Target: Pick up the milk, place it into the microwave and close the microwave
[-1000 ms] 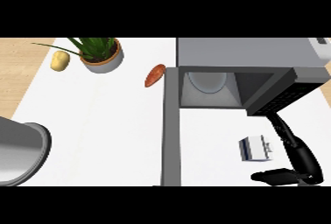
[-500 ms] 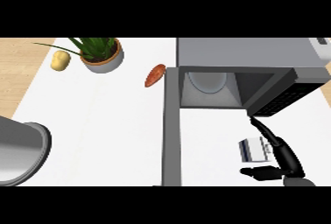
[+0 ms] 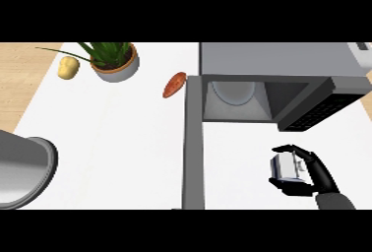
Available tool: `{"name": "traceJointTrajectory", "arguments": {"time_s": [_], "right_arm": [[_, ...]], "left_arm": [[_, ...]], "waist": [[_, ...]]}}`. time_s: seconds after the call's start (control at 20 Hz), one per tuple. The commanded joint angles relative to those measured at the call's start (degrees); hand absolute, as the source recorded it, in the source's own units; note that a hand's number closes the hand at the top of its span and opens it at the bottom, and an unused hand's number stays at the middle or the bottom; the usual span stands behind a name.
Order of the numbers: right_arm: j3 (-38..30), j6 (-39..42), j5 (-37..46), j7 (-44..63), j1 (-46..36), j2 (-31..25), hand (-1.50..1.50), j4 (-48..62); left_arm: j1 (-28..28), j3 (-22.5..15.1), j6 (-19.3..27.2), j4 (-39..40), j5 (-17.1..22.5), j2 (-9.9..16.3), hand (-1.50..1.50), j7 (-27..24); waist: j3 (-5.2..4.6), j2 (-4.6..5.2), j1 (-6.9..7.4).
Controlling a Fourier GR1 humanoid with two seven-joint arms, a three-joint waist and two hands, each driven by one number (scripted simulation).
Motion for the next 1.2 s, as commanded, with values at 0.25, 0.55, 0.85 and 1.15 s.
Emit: {"name": "traceJointTrajectory", "arguments": {"time_s": [0.25,0.55,0.85,1.15], "right_arm": [[-0.62,-9.86,4.21,-9.48,-5.3,-1.93,1.5,14.01],[-3.83,-20.23,2.82,-2.06,-11.23,3.57,1.5,16.34],[-6.42,-19.86,-0.17,-4.05,-17.02,6.51,1.5,17.81],[-3.71,-9.39,-0.65,-5.88,-17.18,6.85,1.5,15.66]], "left_arm": [[1.85,1.97,-2.13,-1.07,2.88,-0.01,-1.5,0.8],[-2.6,3.53,-4.12,4.32,2.38,1.14,-1.5,-0.96],[-2.06,2.31,-4.91,5.55,1.12,0.02,-1.5,-0.94],[-4.0,6.16,-5.99,8.09,4.38,1.25,-1.5,-0.38]], "waist": [[0.28,0.31,0.68],[0.26,0.42,0.76],[0.25,0.42,1.01],[0.12,0.03,-0.34]]}}
